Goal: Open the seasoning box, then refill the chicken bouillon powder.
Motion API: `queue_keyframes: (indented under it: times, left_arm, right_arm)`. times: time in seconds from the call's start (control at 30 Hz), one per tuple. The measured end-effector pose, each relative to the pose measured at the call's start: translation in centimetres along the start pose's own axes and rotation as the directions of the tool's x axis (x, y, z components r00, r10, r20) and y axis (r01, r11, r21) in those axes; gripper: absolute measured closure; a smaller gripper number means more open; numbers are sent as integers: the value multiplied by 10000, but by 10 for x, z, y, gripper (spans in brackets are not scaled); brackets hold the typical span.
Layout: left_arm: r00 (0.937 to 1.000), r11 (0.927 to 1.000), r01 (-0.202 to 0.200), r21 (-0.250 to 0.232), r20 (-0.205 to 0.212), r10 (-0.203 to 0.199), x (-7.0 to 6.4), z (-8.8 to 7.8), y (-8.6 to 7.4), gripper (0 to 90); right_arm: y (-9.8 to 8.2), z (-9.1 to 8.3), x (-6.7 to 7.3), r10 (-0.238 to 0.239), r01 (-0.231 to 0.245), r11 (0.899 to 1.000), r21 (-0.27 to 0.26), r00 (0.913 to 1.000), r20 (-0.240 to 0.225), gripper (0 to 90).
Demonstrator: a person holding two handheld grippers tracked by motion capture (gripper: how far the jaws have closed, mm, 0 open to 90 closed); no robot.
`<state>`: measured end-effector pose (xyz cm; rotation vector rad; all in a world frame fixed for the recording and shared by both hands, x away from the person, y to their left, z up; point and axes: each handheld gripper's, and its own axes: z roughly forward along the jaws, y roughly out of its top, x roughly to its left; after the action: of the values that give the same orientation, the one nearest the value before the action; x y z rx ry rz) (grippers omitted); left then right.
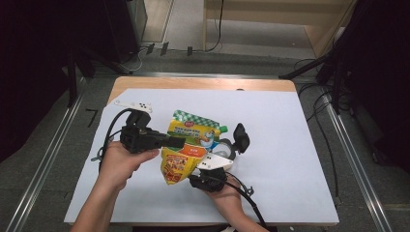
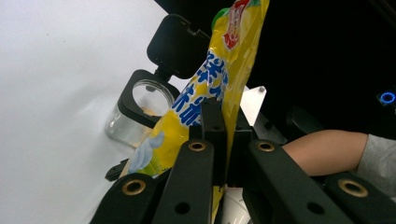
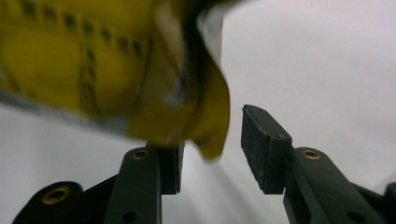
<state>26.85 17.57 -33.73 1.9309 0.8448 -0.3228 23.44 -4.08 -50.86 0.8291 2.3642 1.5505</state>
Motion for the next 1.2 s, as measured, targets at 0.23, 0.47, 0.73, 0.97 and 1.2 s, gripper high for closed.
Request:
queue_keyframes:
  times: [0.23, 0.47, 0.73, 0.97, 1.2]
  left_arm:
    - [9993, 9997, 232, -60, -306, -234, 7, 4, -3, 900]
    - [9974, 10000, 33, 69, -720, -27, 8, 8, -4, 900]
    - [9964, 9999, -126, 17, -834, 127, 9, 12, -4, 900]
    - [9964, 9999, -133, -3, -836, 132, 12, 17, -4, 900]
    - [9959, 10000, -28, 41, -909, 32, 15, 21, -6, 895]
  right_arm:
    - [3, -3, 10, -725, 720, 9969, -321, 9972, -160, 601]
    - [6, -3, 19, -1172, 1182, 9928, 208, 9922, -435, 589]
    - [10, -4, 24, -1429, 1476, 9875, 555, 9864, -817, 590]
    - [11, -7, 30, -1466, 1515, 9874, 466, 9847, -938, 590]
    - [13, -8, 38, -1434, 1488, 9877, 472, 9844, -1022, 593]
